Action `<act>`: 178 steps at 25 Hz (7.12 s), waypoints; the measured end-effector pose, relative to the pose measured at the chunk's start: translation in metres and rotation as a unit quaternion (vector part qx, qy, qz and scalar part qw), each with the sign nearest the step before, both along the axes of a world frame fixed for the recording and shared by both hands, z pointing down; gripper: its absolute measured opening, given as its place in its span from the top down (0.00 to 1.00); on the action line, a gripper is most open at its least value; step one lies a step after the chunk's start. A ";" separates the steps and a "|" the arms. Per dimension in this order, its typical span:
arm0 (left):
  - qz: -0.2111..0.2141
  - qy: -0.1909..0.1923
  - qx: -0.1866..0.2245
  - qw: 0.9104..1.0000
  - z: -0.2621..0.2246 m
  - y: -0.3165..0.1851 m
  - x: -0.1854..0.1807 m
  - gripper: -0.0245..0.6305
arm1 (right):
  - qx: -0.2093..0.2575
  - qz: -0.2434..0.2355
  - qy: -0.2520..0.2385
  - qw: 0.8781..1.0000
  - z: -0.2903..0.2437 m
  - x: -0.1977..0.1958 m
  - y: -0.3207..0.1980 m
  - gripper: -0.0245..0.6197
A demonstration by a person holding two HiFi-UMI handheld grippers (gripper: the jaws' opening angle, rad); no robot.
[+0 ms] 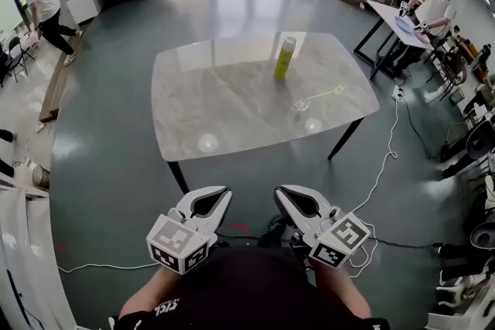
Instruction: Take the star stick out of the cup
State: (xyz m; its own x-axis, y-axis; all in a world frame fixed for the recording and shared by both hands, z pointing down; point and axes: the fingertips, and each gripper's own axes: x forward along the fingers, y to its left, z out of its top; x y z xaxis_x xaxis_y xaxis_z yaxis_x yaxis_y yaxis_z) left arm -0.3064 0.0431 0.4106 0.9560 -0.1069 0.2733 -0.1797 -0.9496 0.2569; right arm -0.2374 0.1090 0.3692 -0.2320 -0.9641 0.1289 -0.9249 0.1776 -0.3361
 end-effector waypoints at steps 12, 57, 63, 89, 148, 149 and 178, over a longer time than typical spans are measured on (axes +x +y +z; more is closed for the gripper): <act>0.028 0.004 0.030 0.999 -0.026 -0.001 0.146 0.96 | 0.009 0.015 -0.020 1.000 -0.005 0.136 0.002 0.94; 0.105 -0.002 -0.007 0.994 0.000 -0.143 0.346 0.96 | -0.044 0.005 -0.066 0.997 0.046 0.258 -0.154 0.94; 0.104 -0.006 -0.012 0.994 0.012 -0.154 0.378 0.96 | -0.064 0.007 -0.069 0.996 0.064 0.286 -0.160 0.94; 0.148 -0.027 -0.017 0.989 0.102 -0.144 0.432 0.96 | -0.084 0.120 -0.063 0.987 0.169 0.370 -0.148 0.94; -0.096 -0.015 -0.020 0.995 0.066 -0.198 0.451 0.96 | -0.112 0.017 0.029 0.993 0.140 0.530 -0.216 0.91; -0.104 -0.018 -0.018 0.994 0.065 -0.196 0.452 0.96 | -0.125 0.016 0.025 0.992 0.148 0.538 -0.217 0.91; -0.231 -0.062 -0.016 0.971 0.063 -0.175 0.442 0.96 | -0.374 -0.065 -0.114 0.918 0.373 0.561 -0.232 0.90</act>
